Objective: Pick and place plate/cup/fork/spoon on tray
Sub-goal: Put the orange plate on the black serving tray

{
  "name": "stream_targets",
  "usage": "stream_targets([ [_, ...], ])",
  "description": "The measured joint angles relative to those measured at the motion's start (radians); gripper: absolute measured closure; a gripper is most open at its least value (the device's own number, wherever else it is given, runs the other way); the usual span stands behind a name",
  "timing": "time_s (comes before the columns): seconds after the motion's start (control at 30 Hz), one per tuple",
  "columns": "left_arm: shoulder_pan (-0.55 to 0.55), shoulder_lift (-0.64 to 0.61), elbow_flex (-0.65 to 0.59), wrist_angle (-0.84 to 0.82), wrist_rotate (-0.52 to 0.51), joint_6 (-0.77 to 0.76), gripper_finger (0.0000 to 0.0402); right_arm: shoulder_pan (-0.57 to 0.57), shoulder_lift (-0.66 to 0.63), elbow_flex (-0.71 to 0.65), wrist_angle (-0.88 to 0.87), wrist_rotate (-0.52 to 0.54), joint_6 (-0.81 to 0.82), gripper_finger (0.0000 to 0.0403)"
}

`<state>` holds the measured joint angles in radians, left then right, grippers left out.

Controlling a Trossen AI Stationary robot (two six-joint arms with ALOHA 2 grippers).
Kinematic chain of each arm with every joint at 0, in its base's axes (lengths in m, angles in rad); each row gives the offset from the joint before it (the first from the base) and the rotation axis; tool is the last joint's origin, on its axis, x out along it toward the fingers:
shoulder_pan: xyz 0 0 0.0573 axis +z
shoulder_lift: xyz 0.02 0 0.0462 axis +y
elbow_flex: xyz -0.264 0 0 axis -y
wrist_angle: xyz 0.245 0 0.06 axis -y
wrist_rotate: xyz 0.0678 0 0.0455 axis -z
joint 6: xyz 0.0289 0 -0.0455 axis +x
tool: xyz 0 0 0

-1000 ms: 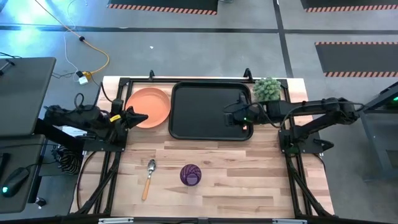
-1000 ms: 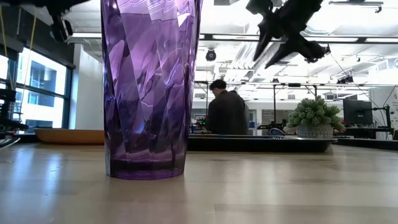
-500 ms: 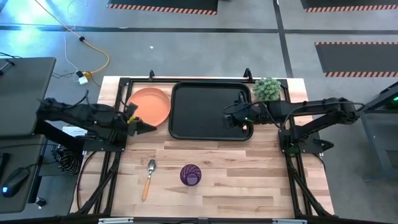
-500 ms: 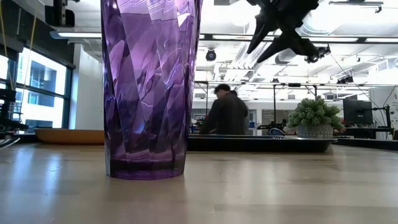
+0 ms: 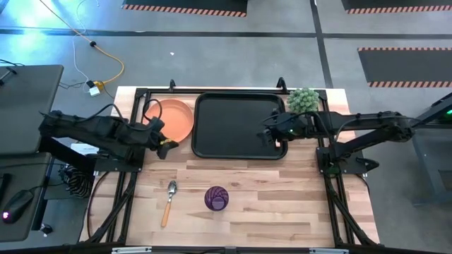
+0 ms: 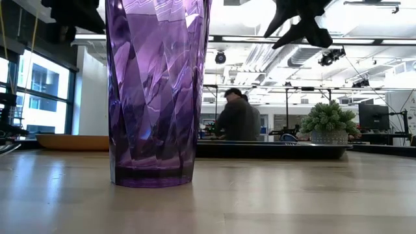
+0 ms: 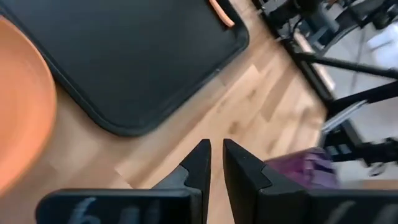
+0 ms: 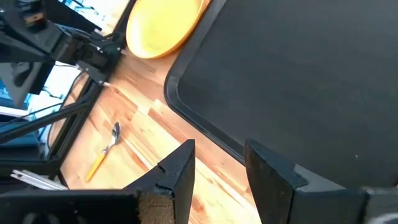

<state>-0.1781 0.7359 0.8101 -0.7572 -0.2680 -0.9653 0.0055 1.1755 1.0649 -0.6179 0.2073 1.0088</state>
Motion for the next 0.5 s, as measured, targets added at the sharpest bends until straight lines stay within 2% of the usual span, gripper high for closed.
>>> stream_targets([
  [0.1, 0.044, 0.012, 0.0, 0.0, -0.005, 0.099, 0.0369, 0.0, -0.008, 0.0, 0.001, 0.0, -0.009, 0.0273],
  [0.33, 0.19, 0.037, 0.0, 0.009, -0.007, 0.22, 0.0369, 0.0, -0.01, 0.0, 0.001, -0.001, -0.031, 0.0273],
  [0.5, 0.27, 0.038, 0.0, 0.025, 0.037, 0.36, 0.0369, 0.0, -0.01, 0.0, 0.001, 0.001, -0.023, 0.0273],
])
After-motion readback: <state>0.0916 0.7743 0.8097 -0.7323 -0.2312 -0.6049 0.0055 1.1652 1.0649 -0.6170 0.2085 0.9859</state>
